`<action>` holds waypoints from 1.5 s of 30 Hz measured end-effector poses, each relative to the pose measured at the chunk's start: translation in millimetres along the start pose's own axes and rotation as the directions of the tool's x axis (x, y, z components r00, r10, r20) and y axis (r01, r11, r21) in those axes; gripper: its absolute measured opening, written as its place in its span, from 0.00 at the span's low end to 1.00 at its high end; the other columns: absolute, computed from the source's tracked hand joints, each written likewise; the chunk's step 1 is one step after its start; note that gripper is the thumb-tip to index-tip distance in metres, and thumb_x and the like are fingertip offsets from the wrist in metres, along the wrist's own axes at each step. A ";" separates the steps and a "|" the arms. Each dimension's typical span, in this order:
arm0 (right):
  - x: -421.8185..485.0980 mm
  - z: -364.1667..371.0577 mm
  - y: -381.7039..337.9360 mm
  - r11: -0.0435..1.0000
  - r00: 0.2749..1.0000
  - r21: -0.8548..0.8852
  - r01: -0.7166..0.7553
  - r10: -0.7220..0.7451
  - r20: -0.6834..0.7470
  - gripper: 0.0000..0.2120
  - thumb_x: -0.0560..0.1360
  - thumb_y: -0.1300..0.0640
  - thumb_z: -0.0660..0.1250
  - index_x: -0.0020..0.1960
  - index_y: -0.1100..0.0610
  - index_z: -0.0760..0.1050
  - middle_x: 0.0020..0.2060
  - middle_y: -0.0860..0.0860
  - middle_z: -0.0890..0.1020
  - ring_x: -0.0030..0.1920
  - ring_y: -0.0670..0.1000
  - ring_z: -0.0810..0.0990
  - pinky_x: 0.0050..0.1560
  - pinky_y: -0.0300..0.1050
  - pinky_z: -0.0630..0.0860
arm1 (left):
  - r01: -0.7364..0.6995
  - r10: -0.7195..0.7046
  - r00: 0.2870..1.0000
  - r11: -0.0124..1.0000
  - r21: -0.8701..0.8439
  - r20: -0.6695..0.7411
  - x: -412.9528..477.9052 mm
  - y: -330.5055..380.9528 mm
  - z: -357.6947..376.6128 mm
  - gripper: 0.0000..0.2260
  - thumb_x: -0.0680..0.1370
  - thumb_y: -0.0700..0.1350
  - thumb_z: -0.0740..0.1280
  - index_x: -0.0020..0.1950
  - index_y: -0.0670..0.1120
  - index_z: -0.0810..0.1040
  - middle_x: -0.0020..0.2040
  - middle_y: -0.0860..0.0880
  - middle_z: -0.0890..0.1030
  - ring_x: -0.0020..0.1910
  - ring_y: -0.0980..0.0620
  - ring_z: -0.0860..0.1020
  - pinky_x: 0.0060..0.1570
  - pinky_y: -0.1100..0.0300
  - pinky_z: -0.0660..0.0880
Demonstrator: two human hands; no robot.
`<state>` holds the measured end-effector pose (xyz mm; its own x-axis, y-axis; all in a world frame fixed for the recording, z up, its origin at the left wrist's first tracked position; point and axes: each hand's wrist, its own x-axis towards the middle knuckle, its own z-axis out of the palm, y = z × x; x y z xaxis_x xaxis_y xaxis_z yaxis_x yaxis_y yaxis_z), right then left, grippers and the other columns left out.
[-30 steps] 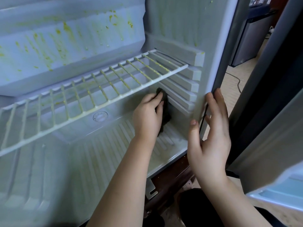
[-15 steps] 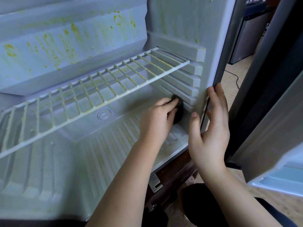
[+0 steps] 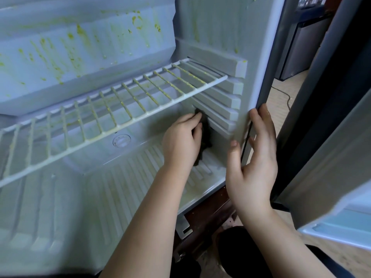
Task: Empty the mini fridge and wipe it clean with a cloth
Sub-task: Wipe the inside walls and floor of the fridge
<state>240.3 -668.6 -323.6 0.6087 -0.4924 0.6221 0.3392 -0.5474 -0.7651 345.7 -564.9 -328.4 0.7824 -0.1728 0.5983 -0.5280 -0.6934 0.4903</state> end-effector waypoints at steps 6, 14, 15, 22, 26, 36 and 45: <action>-1.4 -0.1 -3.5 0.999 1.000 -0.043 -0.009 0.010 0.012 0.27 0.76 0.68 0.61 0.74 0.63 0.62 0.75 0.56 0.61 0.76 0.47 0.58 0.73 0.39 0.57 | -0.105 0.114 0.982 0.992 -0.069 0.149 -21.5 27.8 -16.3 0.15 0.76 0.43 0.63 0.59 0.45 0.83 0.56 0.50 0.83 0.51 0.46 0.82 0.46 0.56 0.79; -3.5 -0.9 -2.2 0.999 0.999 -0.009 -0.035 0.035 -0.008 0.25 0.77 0.68 0.58 0.74 0.63 0.62 0.74 0.54 0.63 0.75 0.46 0.59 0.73 0.38 0.56 | 0.024 0.098 0.942 0.934 -0.355 0.321 -34.7 51.2 -17.1 0.11 0.75 0.44 0.63 0.51 0.46 0.84 0.48 0.51 0.84 0.49 0.51 0.81 0.47 0.52 0.78; -4.5 -0.5 -1.1 0.999 0.999 -0.003 -0.039 0.038 -0.022 0.25 0.77 0.68 0.58 0.73 0.63 0.63 0.74 0.54 0.64 0.75 0.47 0.60 0.73 0.38 0.57 | 0.056 0.087 0.933 0.923 -0.380 0.349 -36.0 56.5 -16.2 0.11 0.74 0.44 0.63 0.49 0.46 0.84 0.46 0.51 0.83 0.48 0.51 0.81 0.47 0.51 0.78; -13.5 -11.7 1.6 0.999 0.998 -0.031 0.008 -0.006 0.066 0.20 0.75 0.69 0.60 0.67 0.61 0.71 0.72 0.55 0.67 0.73 0.47 0.64 0.69 0.31 0.58 | 0.326 -0.198 0.932 0.825 -0.461 0.303 -30.7 60.7 -42.5 0.12 0.75 0.35 0.69 0.49 0.53 0.74 0.48 0.54 0.83 0.50 0.58 0.80 0.56 0.61 0.74; -17.9 -17.2 -3.5 0.995 0.984 -0.059 0.084 -0.073 0.164 0.18 0.76 0.61 0.64 0.65 0.59 0.74 0.69 0.55 0.70 0.70 0.50 0.69 0.69 0.36 0.63 | 0.385 -0.256 0.920 0.725 -0.571 0.297 -39.8 62.3 -75.1 0.13 0.77 0.33 0.66 0.49 0.53 0.77 0.51 0.54 0.82 0.52 0.60 0.80 0.57 0.61 0.75; -22.4 -28.0 -45.0 0.993 0.992 0.076 -0.094 0.087 0.091 0.24 0.74 0.68 0.66 0.66 0.51 0.70 0.56 0.47 0.80 0.57 0.45 0.79 0.58 0.32 0.72 | 0.147 -0.050 0.955 0.937 -0.318 0.294 -61.5 87.0 -114.3 0.13 0.79 0.44 0.63 0.62 0.53 0.77 0.56 0.57 0.81 0.55 0.60 0.78 0.56 0.64 0.73; 68.5 -24.8 -114.5 0.962 0.908 0.037 0.270 -0.242 -0.342 0.25 0.72 0.75 0.58 0.64 0.58 0.76 0.59 0.60 0.77 0.60 0.44 0.73 0.65 0.43 0.71 | -0.050 0.086 0.953 0.990 0.129 -0.291 -100.1 83.8 -216.6 0.14 0.79 0.41 0.61 0.62 0.42 0.78 0.56 0.46 0.80 0.56 0.49 0.76 0.61 0.69 0.66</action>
<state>225.4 -656.4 -189.3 0.2255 -0.5463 0.8067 0.5169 -0.6347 -0.5744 151.6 -454.2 -210.0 0.6040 -0.0207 0.7967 -0.5196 -0.7682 0.3740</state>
